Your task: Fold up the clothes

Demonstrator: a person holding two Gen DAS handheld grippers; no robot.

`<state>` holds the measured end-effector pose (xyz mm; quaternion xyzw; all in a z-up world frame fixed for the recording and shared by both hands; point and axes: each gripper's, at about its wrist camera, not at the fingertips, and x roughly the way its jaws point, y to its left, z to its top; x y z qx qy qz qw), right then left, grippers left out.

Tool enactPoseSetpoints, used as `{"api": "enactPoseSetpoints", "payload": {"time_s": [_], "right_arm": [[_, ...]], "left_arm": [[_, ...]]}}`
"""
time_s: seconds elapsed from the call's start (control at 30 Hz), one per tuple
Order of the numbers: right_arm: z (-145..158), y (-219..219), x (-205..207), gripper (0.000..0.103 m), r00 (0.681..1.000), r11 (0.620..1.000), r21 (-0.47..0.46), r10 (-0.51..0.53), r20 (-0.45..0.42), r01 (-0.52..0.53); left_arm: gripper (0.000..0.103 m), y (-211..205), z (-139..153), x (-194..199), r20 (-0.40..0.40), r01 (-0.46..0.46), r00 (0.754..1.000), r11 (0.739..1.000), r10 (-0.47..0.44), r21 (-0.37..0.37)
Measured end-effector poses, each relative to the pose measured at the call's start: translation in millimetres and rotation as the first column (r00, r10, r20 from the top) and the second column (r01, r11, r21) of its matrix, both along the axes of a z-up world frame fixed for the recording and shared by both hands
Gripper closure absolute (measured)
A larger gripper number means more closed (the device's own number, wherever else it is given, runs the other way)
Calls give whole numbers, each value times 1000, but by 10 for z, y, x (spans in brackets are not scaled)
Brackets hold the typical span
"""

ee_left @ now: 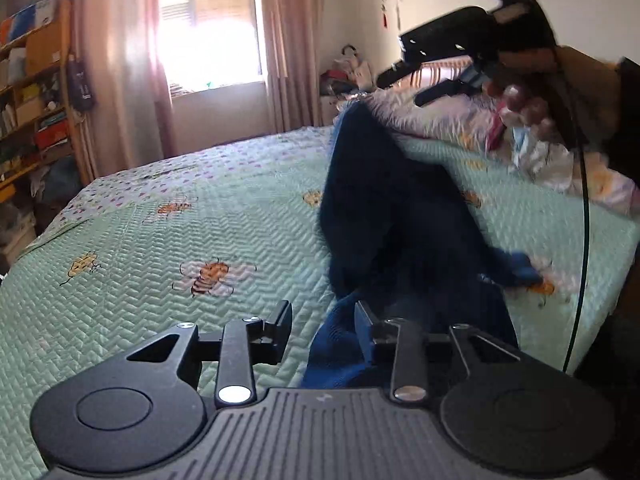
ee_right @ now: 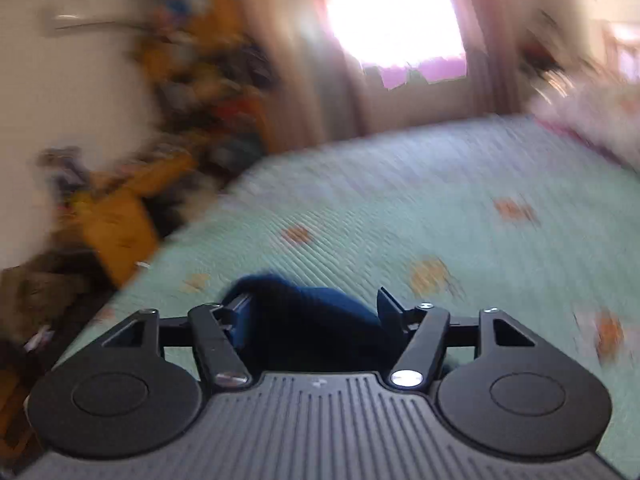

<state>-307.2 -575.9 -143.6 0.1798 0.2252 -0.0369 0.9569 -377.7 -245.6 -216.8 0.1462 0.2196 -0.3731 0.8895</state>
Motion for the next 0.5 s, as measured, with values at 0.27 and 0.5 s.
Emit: {"api": "enactPoseSetpoints", "payload": {"time_s": [0.27, 0.5], "right_arm": [[-1284, 241, -1014, 36, 986, 979, 193, -38, -160, 69], [-1413, 563, -738, 36, 985, 991, 137, 10, -170, 13]], "left_arm": [[58, -258, -372, 244, -84, 64, 995, 995, -57, 79], [58, -451, -692, 487, -230, 64, 972, 997, -51, 46]]}}
